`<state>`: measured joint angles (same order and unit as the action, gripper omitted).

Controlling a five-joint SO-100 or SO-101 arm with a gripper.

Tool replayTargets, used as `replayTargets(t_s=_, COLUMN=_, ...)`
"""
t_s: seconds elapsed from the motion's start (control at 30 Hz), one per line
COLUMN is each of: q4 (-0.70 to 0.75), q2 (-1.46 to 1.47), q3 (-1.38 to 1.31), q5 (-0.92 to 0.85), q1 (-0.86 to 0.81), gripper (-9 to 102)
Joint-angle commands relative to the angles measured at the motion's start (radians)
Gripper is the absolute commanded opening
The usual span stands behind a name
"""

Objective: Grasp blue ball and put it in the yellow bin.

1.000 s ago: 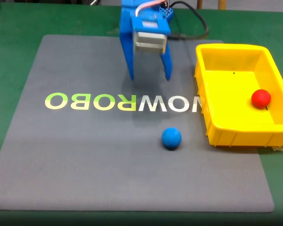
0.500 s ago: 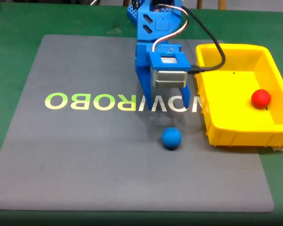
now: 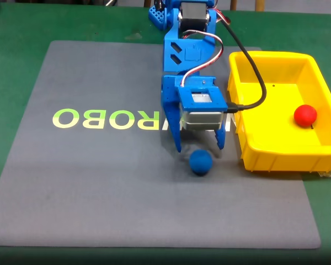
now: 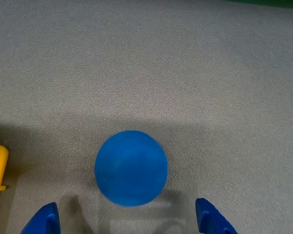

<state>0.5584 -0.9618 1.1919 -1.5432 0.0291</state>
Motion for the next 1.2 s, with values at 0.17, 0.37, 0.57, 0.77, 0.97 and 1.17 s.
replayTargets(t_s=0.17, q4=-0.020, q2=0.066, q3=-0.169, q5=0.012, q1=0.008, gripper=31)
replayTargets(t_s=0.37, q4=-0.025, q2=0.120, q3=-0.225, q5=0.014, q1=0.018, gripper=30)
replayTargets(t_s=0.57, q4=-0.028, q2=0.169, q3=-0.273, q5=0.003, q1=0.026, gripper=29)
replayTargets(t_s=0.77, q4=-0.028, q2=0.181, q3=-0.282, q5=-0.002, q1=0.031, gripper=26)
replayTargets(t_s=0.97, q4=-0.028, q2=0.192, q3=-0.287, q5=-0.012, q1=0.028, gripper=0)
replayTargets(t_s=1.17, q4=-0.028, q2=0.193, q3=-0.287, q5=-0.008, q1=0.028, gripper=0)
